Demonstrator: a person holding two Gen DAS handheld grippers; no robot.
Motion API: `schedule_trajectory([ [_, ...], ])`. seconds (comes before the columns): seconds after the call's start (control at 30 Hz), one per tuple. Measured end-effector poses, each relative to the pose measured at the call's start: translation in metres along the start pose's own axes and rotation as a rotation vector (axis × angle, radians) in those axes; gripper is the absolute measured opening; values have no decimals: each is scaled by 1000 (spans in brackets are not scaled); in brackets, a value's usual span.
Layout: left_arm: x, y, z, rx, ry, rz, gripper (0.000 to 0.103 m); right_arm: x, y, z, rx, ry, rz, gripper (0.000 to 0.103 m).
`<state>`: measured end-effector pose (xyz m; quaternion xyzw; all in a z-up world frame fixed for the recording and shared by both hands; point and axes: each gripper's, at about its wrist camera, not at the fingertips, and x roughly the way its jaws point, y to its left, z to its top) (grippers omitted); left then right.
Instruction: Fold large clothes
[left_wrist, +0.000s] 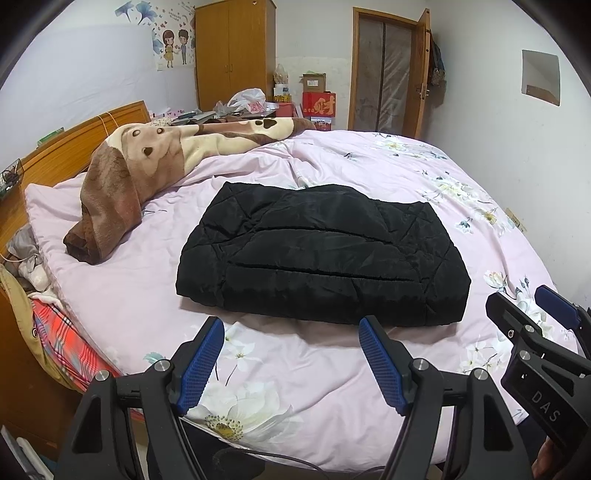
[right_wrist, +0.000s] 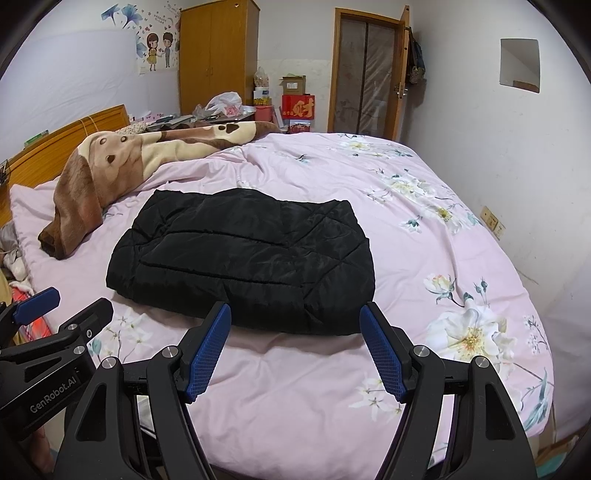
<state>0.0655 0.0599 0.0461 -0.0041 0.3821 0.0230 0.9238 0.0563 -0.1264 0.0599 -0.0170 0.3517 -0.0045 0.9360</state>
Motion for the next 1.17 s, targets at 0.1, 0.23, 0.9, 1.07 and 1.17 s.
schedule_trajectory([
  [0.1, 0, 0, 0, -2, 2, 0, 75, 0, 0, 0, 0, 0, 0, 72],
  [0.23, 1, 0, 0, -6, 3, 4, 75, 0, 1, -1, 0, 1, 0, 72],
  [0.9, -1, 1, -4, -13, 0, 11, 75, -1, 0, -1, -1, 0, 2, 72],
  [1.07, -1, 2, -4, -11, -1, 5, 75, 0, 0, -1, 0, 2, 2, 72],
  [1.17, -1, 1, -4, -12, 0, 5, 75, -1, 1, -3, 1, 4, 4, 72],
])
